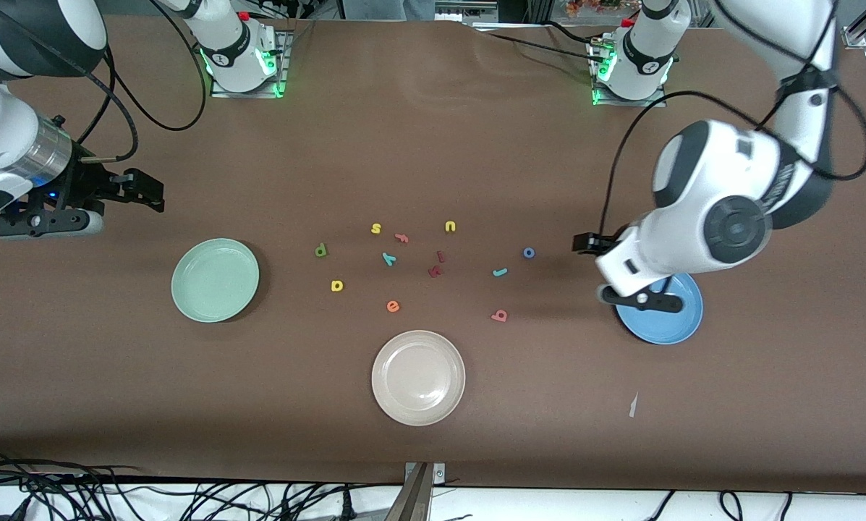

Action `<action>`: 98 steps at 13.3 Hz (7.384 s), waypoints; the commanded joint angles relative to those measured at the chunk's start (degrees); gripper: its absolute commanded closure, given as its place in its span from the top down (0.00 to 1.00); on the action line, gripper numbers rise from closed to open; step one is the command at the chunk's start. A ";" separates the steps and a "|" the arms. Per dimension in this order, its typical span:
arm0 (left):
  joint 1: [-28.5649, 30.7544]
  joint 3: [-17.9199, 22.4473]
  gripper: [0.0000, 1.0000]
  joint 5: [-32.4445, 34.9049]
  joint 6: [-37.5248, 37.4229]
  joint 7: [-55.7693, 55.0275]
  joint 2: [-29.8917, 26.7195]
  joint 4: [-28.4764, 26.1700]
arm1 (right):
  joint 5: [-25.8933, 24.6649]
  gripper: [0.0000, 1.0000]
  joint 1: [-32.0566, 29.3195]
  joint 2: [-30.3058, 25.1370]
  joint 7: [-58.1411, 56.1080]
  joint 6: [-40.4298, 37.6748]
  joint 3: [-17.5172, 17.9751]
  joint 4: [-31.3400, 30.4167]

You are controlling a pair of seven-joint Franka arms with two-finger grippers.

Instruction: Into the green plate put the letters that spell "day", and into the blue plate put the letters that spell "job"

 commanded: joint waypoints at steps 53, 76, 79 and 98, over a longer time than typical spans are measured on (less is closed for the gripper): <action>11.52 -2.76 0.04 5.07 35.99 14.27 -0.13 -26.24 | -15.03 0.77 -4.96 21.63 18.19 62.74 23.61 -34.11; 0.47 -11.55 1.00 -0.56 38.18 55.63 10.52 -13.13 | -14.94 0.46 -19.55 8.63 -12.13 47.19 18.34 -32.70; -1.82 -11.73 1.00 4.79 41.79 52.11 9.38 -14.97 | -13.54 0.56 -19.29 8.80 -9.51 47.19 18.60 -32.70; -4.55 -11.64 0.98 13.77 58.32 44.27 7.88 -28.78 | -14.24 0.68 1.98 30.51 31.99 54.66 18.43 -13.37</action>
